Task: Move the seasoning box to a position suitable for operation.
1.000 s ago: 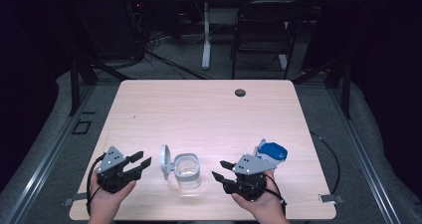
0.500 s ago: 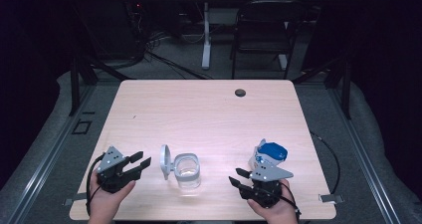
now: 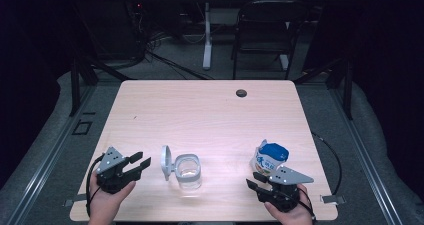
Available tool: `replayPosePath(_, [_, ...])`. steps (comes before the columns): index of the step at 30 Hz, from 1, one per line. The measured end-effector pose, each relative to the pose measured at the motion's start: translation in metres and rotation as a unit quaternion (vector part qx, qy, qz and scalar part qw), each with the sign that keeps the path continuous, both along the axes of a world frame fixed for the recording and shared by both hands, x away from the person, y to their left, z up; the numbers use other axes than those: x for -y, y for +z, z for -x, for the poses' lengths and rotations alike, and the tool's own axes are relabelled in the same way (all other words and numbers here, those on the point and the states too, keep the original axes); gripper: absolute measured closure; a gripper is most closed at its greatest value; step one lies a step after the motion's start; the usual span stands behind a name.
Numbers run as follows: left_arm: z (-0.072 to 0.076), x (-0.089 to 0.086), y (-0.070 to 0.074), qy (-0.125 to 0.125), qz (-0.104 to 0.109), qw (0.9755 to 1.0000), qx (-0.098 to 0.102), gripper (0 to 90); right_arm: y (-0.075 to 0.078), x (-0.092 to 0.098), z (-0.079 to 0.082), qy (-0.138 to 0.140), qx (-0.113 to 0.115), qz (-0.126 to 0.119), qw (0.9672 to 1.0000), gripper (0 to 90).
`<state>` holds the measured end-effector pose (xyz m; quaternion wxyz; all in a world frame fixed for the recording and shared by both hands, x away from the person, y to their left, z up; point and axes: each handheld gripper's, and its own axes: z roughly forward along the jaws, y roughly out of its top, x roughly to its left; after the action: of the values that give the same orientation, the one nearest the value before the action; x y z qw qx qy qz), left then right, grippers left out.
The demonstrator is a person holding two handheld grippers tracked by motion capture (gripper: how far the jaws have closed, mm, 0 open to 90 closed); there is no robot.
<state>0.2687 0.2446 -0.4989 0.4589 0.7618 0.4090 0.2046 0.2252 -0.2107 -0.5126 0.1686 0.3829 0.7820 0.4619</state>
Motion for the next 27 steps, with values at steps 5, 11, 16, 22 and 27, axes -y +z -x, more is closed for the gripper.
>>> replayPosePath(5, [0.0,0.001,-0.001,-0.001,0.001,1.0,-0.002,59.8,-0.003,0.01,0.002,-0.011,-0.004,-0.009,0.9999,66.3])
replayPosePath(11, [0.0,0.0,-0.001,-0.002,0.001,1.0,-0.001,59.5,-0.006,0.02,0.002,-0.024,-0.007,-0.019,0.9995,67.0])
replayPosePath(16, [-0.001,0.0,-0.001,0.0,0.002,1.0,-0.001,58.9,-0.009,0.025,0.002,-0.027,-0.009,-0.017,0.9994,66.2])
replayPosePath(22, [-0.002,-0.001,-0.001,0.001,0.002,1.0,-0.003,58.5,-0.012,0.027,0.002,-0.029,-0.011,-0.005,0.9995,65.7])
replayPosePath(27, [-0.003,-0.001,-0.001,0.003,0.004,1.0,-0.002,58.1,-0.014,0.032,0.003,-0.035,-0.015,0.003,0.9993,64.9])
